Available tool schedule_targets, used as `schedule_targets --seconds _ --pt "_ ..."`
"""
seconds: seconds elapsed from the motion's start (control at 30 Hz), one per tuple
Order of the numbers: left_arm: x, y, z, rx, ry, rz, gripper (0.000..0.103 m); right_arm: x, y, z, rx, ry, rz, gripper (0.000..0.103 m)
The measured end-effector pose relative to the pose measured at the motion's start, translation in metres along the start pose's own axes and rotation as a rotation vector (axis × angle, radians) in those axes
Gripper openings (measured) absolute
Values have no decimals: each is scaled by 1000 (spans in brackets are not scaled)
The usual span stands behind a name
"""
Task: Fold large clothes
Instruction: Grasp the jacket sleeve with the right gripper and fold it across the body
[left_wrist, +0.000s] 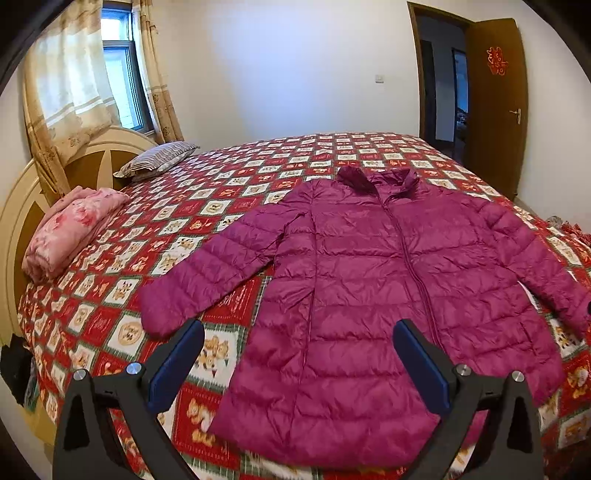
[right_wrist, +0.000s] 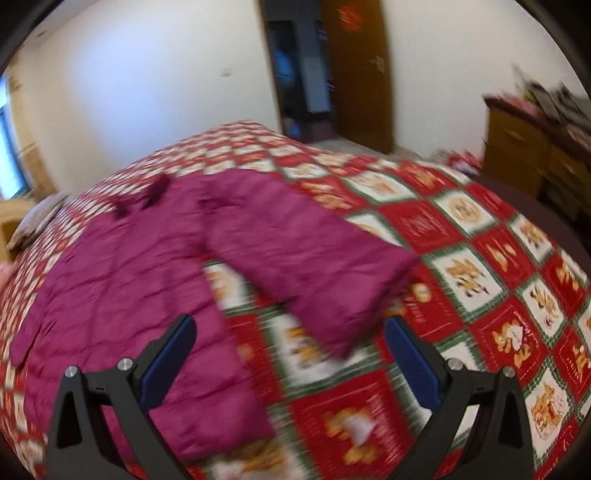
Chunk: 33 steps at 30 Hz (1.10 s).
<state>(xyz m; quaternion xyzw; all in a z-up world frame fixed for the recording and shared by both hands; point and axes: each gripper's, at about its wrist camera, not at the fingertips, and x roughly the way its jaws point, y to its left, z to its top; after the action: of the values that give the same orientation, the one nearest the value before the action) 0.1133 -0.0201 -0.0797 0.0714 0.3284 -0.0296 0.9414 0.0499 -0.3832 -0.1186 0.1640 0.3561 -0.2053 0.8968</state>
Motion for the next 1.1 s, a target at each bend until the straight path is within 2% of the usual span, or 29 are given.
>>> schedule_targets --seconds 0.23,0.3,0.37,0.43,0.5,0.53,0.6,0.77,0.87,0.97,1.1 --pt "43 -4 20 -7 22 14 102 51 -44 25 106 58 -63 96" --pt "56 -8 24 6 27 33 102 63 -50 26 116 83 -72 83" --pt "67 -11 26 23 43 41 102 74 -56 27 130 110 -45 75" --pt "78 -13 27 47 66 44 102 77 -56 27 115 99 -47 67" --pt "85 -12 29 64 79 38 102 77 -54 29 90 97 -23 39" --pt "88 -11 30 71 89 32 102 78 -53 30 84 100 -10 36" --pt "94 -5 36 79 107 22 102 78 -51 35 56 97 11 20" --pt "107 17 52 52 135 33 102 65 -34 56 -10 33 20 15" --pt "107 32 62 41 116 61 102 48 -4 73 -84 -27 35 14" --pt "110 43 70 25 115 59 102 37 43 87 -176 -80 68 14" --pt "115 53 70 19 119 68 102 35 118 88 -310 -119 127 14"
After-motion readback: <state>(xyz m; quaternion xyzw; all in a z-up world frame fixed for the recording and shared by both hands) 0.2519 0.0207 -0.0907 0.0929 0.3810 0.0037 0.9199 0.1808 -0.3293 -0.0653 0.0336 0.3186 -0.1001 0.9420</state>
